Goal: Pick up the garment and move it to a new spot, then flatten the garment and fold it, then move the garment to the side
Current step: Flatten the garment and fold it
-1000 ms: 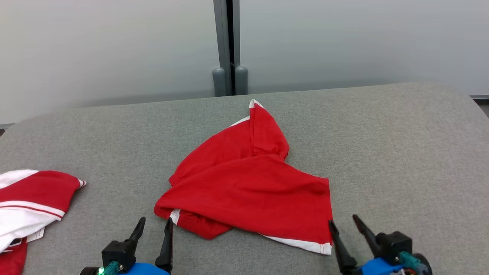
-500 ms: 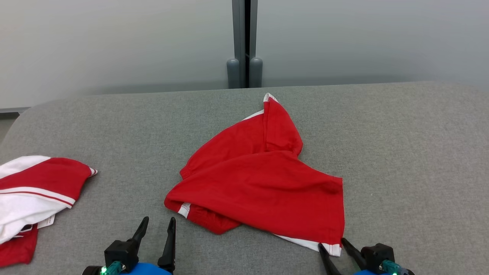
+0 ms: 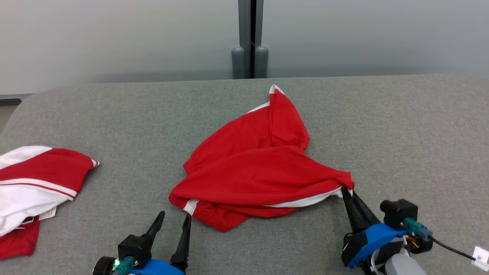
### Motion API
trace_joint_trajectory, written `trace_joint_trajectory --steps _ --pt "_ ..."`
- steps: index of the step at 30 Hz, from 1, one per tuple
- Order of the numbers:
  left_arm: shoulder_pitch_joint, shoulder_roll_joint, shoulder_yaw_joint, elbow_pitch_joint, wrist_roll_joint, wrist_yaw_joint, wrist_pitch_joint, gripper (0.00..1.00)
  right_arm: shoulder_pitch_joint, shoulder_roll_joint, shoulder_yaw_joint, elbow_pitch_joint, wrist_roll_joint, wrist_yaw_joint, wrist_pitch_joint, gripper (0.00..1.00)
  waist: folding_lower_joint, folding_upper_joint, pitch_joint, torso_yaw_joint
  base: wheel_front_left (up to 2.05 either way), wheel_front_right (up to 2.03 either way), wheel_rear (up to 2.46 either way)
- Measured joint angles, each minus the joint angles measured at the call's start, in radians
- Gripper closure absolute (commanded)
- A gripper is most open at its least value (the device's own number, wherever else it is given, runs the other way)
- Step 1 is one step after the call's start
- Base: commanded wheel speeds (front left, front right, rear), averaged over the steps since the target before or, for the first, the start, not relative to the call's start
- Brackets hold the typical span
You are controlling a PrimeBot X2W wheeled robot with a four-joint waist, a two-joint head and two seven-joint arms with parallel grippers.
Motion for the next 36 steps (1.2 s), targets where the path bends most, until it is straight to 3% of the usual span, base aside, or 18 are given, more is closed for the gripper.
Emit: trace_joint_trajectory --steps 12,24,25,26,27,36 --pt "-0.04 0.031 -0.156 -0.016 -0.075 0.0 0.0 0.0 -0.253 0.0 -0.132 0.05 -0.112 0.0 0.0 1.0 0.0 0.0 0.032 0.05 0.0 0.0 0.0" --pt "-0.086 0.074 -0.265 -0.056 -0.151 0.0 0.0 0.0 -0.285 0.0 -0.313 0.287 -0.321 0.0 0.0 1.0 0.0 0.0001 0.062 0.071 0.0 0.0 0.0" --pt "-0.087 0.077 -0.269 -0.058 -0.154 0.0 0.0 0.0 -0.277 0.0 -0.324 0.293 -0.323 0.0 0.0 0.93 0.0 0.0001 0.063 0.071 0.0 0.0 0.0" --pt "-0.088 0.078 -0.272 -0.06 -0.157 0.0 0.0 0.0 -0.272 0.0 -0.336 0.291 -0.327 0.0 0.0 0.34 0.0 0.0001 0.064 0.07 0.0 0.0 0.0" --pt "-0.088 0.079 -0.275 -0.062 -0.158 0.0 0.0 0.0 -0.271 0.001 -0.345 0.281 -0.327 0.0 0.0 0.0 -0.0001 0.0001 0.066 0.069 0.0 0.0 0.0" --pt "-0.065 0.077 -0.227 -0.073 -0.156 0.0 0.0 0.0 -0.13 0.0 -0.304 -0.086 -0.209 0.0 0.0 0.0 -0.0001 0.0001 0.041 0.031 0.0 0.0 0.0"
